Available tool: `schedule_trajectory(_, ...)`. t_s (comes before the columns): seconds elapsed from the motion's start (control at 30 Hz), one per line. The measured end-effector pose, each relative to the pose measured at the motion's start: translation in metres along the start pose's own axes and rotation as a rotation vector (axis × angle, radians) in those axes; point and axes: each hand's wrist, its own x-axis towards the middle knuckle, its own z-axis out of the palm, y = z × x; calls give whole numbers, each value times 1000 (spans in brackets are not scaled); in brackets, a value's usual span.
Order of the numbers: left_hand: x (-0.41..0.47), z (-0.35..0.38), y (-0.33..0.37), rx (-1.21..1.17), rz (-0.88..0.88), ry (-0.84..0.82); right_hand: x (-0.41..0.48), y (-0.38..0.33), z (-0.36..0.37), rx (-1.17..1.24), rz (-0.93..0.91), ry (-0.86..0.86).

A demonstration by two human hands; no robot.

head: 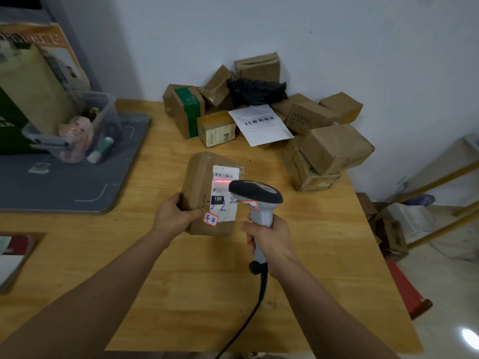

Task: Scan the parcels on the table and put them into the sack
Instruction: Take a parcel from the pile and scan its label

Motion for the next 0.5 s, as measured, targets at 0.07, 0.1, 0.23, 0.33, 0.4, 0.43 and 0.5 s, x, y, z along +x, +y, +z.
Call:
schedule_trajectory(0.07, 1, -3, -2, -6, -1, 9, 0, -1, 2, -29, -26, -4)
schedule_trajectory(0.1, 1, -3, -4, -5, 0, 11, 0, -1, 3, -34, -33, -3)
schedule_trajectory(0.23, 1, -7, -7, -3, 6, 17, 1, -3, 7, -23, -33, -13)
schedule_trajectory(0.33, 1, -9, -8, -13, -1, 22, 2, -4, 10, 17, -17, -23)
schedule_trajectory(0.4, 0, -10, -9, -22, -4, 27, 3, -4, 11, 24, -10, -28)
schedule_trajectory(0.43, 1, -11, -10, -28, -7, 33, 4, -3, 12, 24, -10, -28)
schedule_trajectory(0.5, 0, -13, -10, -36, -13, 39, 5, -3, 14, 26, -13, -32)
